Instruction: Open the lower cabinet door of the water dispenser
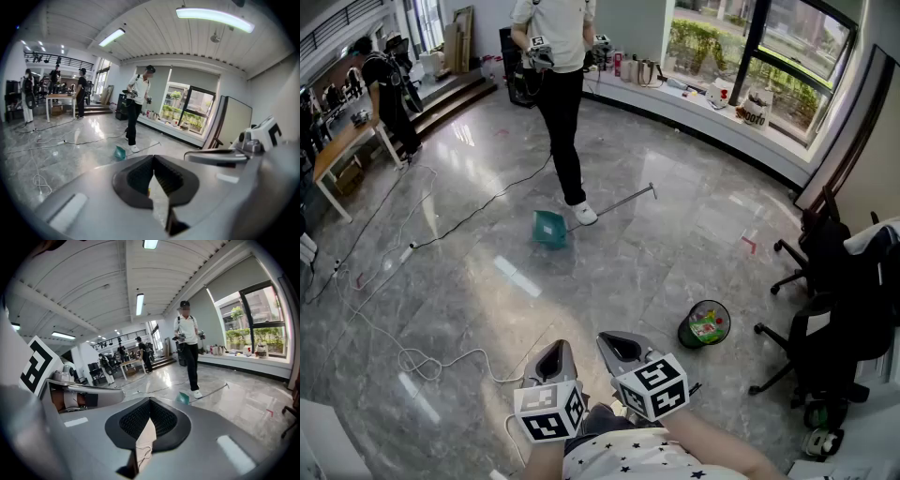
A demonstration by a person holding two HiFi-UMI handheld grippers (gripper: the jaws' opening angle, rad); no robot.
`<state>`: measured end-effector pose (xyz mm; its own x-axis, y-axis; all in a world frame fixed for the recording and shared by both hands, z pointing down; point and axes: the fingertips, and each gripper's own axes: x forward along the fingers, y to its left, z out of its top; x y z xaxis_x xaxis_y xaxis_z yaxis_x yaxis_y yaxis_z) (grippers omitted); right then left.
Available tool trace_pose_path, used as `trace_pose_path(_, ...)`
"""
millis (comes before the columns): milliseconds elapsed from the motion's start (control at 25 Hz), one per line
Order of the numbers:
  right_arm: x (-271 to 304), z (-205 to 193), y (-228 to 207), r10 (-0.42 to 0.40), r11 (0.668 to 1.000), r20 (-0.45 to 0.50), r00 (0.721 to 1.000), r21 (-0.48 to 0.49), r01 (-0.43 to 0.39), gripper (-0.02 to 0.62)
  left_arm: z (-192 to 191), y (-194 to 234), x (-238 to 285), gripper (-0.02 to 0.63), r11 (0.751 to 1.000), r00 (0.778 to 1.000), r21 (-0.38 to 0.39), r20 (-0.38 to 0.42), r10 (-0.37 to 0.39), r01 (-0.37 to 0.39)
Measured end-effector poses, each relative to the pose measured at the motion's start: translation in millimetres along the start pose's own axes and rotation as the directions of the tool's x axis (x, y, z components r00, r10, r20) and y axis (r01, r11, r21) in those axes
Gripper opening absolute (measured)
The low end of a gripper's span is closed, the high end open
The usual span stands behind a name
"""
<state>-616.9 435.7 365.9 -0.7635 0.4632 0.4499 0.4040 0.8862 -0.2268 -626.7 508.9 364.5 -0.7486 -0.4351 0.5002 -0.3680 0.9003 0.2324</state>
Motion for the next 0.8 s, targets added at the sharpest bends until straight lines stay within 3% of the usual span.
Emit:
trace_pose_path(200,-32.8,-6.9,-53.5,-0.133,0.989,0.012,0.991,0.06,0.132,-0.006,2.1,-56.6,32.6,0.006,0.989,0.992,0.077,-0.045,-0.12,0.123)
trace_pose_path(320,-72.1,-16.2,-91.4,-0.242,0.964,0.029,0.97,0.124,0.237,-0.006,0.9,-109.9,49.9,0.006,0.963,0.972,0.142,-0.081,-0.22,0.229)
trace_pose_path(600,-203.4,-57.8,-164.5,-0.488,0.843,0.051,0.872,0.287,0.455,-0.006,-30.9,-259.3,53.7,0.006,0.848,0.888,0.268,-0.196,-0.417,0.457)
trace_pose_path(800,-311.5,-101.4,-196.9,-0.62,0.738,0.032,0.784,0.365,0.568,-0.006,-76.6,-369.3,28.8,0.006,0.745,0.807,0.314,-0.287,-0.516,0.588)
